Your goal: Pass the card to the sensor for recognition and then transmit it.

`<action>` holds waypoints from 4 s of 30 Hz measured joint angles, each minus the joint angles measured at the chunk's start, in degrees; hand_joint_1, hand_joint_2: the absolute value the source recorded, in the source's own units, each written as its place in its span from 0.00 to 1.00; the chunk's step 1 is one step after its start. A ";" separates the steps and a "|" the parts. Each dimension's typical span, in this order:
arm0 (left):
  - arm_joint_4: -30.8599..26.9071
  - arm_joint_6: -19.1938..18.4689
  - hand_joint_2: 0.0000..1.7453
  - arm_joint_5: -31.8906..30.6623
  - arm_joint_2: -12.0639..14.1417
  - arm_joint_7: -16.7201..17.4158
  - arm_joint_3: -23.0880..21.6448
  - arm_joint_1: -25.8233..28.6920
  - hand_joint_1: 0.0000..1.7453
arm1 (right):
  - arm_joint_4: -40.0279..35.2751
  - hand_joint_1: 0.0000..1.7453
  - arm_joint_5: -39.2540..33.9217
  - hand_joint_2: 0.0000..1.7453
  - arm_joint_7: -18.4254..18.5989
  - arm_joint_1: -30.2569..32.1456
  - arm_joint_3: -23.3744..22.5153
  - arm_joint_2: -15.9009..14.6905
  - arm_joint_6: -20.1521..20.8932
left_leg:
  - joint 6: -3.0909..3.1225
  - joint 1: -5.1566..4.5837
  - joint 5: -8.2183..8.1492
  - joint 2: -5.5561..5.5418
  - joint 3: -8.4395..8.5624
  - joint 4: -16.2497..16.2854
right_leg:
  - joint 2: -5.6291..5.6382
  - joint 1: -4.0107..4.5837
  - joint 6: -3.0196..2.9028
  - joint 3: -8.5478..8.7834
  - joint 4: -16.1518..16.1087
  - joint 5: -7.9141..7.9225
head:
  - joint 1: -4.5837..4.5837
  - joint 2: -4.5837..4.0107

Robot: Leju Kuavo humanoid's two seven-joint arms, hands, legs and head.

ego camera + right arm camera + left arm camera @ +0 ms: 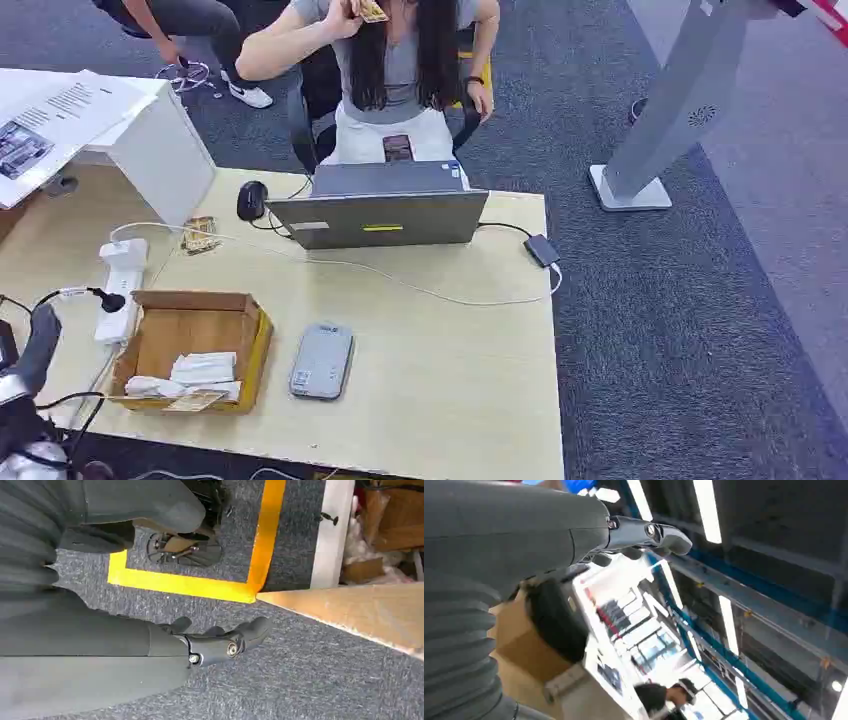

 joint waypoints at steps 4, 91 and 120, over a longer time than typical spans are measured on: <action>9.42 8.26 1.00 -20.55 6.03 8.09 -6.11 -6.23 0.00 | -0.18 0.00 0.92 1.00 0.59 -0.35 1.11 0.24 0.66 | -0.13 0.00 0.24 -0.02 -0.20 0.00 | 0.00 0.00 -0.03 -0.23 0.07 0.22 | -0.02 0.00; 21.28 7.77 1.00 -37.09 11.95 21.22 -28.39 -11.51 1.00 | -0.33 0.00 -0.22 1.00 -0.33 -0.63 2.27 0.66 0.79 | -0.17 0.00 0.45 0.08 -0.56 0.00 | 0.12 -0.03 -0.08 -0.64 0.14 0.45 | 0.00 0.00; 6.89 5.71 1.00 -44.28 9.50 24.35 -39.47 -5.41 1.00 | -0.33 0.00 -1.79 1.00 -1.47 -0.50 2.25 0.74 0.52 | -0.13 -0.04 0.45 0.10 -0.64 0.01 | 0.12 -0.07 -0.06 -0.70 0.10 0.46 | 0.00 0.00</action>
